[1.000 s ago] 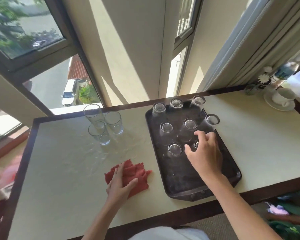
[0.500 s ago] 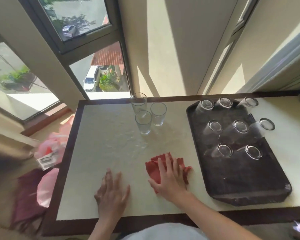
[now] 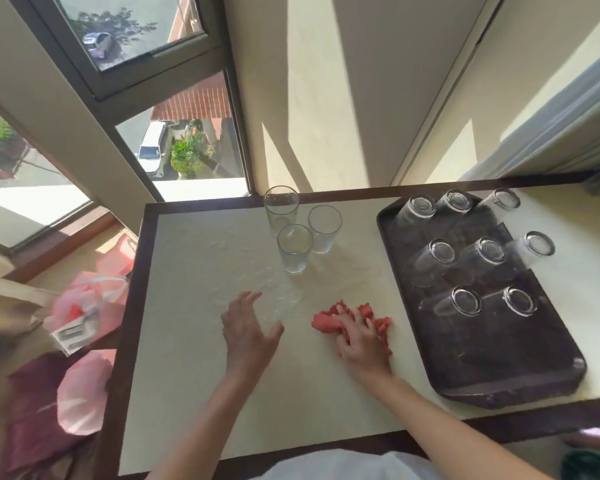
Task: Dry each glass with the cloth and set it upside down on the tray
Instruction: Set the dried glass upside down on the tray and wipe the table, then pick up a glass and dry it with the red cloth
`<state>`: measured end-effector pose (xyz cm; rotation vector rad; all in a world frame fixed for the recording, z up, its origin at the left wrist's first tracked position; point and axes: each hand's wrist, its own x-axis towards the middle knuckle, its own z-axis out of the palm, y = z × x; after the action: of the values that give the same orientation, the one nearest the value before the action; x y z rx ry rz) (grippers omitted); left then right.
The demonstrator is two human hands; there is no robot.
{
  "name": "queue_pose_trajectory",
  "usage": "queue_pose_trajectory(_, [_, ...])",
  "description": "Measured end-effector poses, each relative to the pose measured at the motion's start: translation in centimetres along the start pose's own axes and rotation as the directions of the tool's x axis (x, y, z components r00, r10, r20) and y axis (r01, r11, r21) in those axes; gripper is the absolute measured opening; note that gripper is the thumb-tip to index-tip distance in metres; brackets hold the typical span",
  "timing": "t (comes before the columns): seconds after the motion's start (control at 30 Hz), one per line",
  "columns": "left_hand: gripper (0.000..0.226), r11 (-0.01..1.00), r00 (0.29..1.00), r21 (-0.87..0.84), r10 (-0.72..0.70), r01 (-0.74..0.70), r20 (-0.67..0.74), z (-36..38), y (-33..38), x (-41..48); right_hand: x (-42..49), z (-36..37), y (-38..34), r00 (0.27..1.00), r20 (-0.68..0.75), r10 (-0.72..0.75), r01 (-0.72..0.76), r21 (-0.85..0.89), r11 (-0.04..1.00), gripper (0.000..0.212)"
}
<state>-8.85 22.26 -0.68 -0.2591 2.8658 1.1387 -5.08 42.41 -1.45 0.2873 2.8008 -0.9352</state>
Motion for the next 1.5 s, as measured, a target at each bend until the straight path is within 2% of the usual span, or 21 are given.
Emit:
queue_pose_trajectory(0.07, [0.071,0.995,0.998,-0.082,0.057,-0.057,0.002,0.0,1.9,3.1,0.5,-1.8,-0.6,0.973,0.092,0.212,-0.229,0.285,0.931,0.028])
queue_pose_trajectory(0.1, [0.077,0.992,0.998,-0.115,0.060,-0.057,0.016,0.1,2.8,4.4,0.7,-2.9,-0.9,0.939,0.152,0.307,-0.342,0.481,0.807,0.024])
queue_pose_trajectory(0.17, [0.087,0.984,0.997,-0.178,0.039,-0.028,0.061,0.7,4.4,6.7,0.6,-4.9,-1.1,0.865,0.309,0.395,-0.466,0.787,0.405,0.029])
queue_pose_trajectory(0.2, [0.090,0.978,0.997,-0.206,0.030,-0.014,0.076,1.1,4.9,7.5,0.1,-6.3,-1.4,0.835,0.391,0.387,-0.493,0.844,0.211,0.032])
queue_pose_trajectory(0.27, [0.090,0.967,0.998,-0.255,0.022,-0.005,0.065,2.0,5.6,8.4,-0.8,-8.4,-2.3,0.819,0.453,0.351,-0.471,0.881,-0.038,0.037])
queue_pose_trajectory(0.33, [0.084,0.957,1.000,-0.289,0.022,-0.017,0.015,2.8,6.0,8.7,-1.7,-10.1,-3.0,0.847,0.439,0.300,-0.399,0.898,-0.185,0.040])
queue_pose_trajectory(0.43, [0.071,0.948,0.998,-0.317,0.011,-0.029,-0.057,3.3,6.4,8.5,-2.5,-11.3,-3.6,0.861,0.411,0.299,-0.336,0.902,-0.272,0.043])
queue_pose_trajectory(0.57, [0.066,0.959,0.996,-0.280,0.006,-0.031,-0.089,2.7,5.6,7.9,-2.3,-11.2,-3.4,0.858,0.440,0.265,-0.368,0.886,-0.282,0.037])
queue_pose_trajectory(0.67, [0.062,0.955,0.998,-0.297,-0.004,-0.014,-0.059,1.4,5.0,5.8,-2.2,-10.9,-3.3,0.859,0.441,0.261,-0.377,0.888,-0.262,0.038])
queue_pose_trajectory(0.73, [0.059,0.910,0.998,-0.411,-0.058,0.059,0.015,0.4,5.2,3.4,-2.3,-10.7,-3.0,0.858,0.435,0.273,-0.378,0.895,-0.237,0.041])
queue_pose_trajectory(0.8, [0.057,0.776,0.982,-0.603,-0.119,0.185,0.149,-0.7,6.1,0.6,-2.5,-10.2,-3.2,0.867,0.426,0.258,-0.393,0.903,-0.170,0.046])
queue_pose_trajectory(0.87, [0.058,0.610,0.954,-0.739,-0.115,0.287,0.276,-1.4,7.8,-2.4,-2.8,-9.7,-3.3,0.894,0.388,0.225,-0.393,0.919,-0.022,0.050])
queue_pose_trajectory(0.93, [0.065,0.524,0.930,-0.780,-0.067,0.342,0.362,-1.5,10.0,-4.8,-3.4,-9.7,-4.1,0.942,0.295,0.160,-0.322,0.927,0.193,0.042])
queue_pose_trajectory(1.0, [0.061,0.467,0.921,-0.807,-0.041,0.361,0.388,-1.2,12.5,-6.5,-4.7,-9.7,-5.4,0.980,0.188,0.070,-0.200,0.896,0.396,0.036])
queue_pose_trajectory(1.07, [0.054,0.448,0.921,-0.812,-0.081,0.374,0.380,-1.1,14.7,-7.5,-6.2,-9.4,-6.3,0.998,0.062,0.000,-0.053,0.857,0.512,0.047])
queue_pose_trajectory(1.13, [0.069,0.455,0.928,-0.813,-0.102,0.364,0.359,-1.4,16.2,-8.4,-7.2,-9.4,-6.5,0.998,-0.050,-0.025,0.055,0.801,0.596,0.059])
queue_pose_trajectory(1.2, [0.073,0.455,0.928,-0.818,-0.053,0.352,0.370,-1.7,17.2,-9.3,-6.7,-10.5,-6.0,0.995,-0.090,-0.046,0.100,0.812,0.575,0.060])
queue_pose_trajectory(1.3, [0.055,0.468,0.931,-0.819,-0.018,0.331,0.366,-1.5,18.1,-10.1,-5.0,-12.8,-5.4,0.998,0.029,-0.058,-0.005,0.925,0.379,0.065])
queue_pose_trajectory(1.37, [0.050,0.507,0.950,-0.811,-0.049,0.291,0.310,-1.7,18.6,-9.3,-5.6,-13.1,-6.1,0.997,-0.006,-0.075,0.037,0.913,0.407,0.056])
queue_pose_trajectory(1.43, [0.053,0.526,0.947,-0.795,-0.068,0.300,0.313,-2.1,18.6,-7.9,-7.2,-12.4,-6.7,0.990,-0.094,-0.107,0.137,0.836,0.531,0.047])
queue_pose_trajectory(1.5, [0.048,0.548,0.939,-0.773,-0.078,0.321,0.335,-2.4,18.5,-7.0,-7.8,-11.8,-6.7,0.977,-0.166,-0.136,0.215,0.755,0.620,0.051])
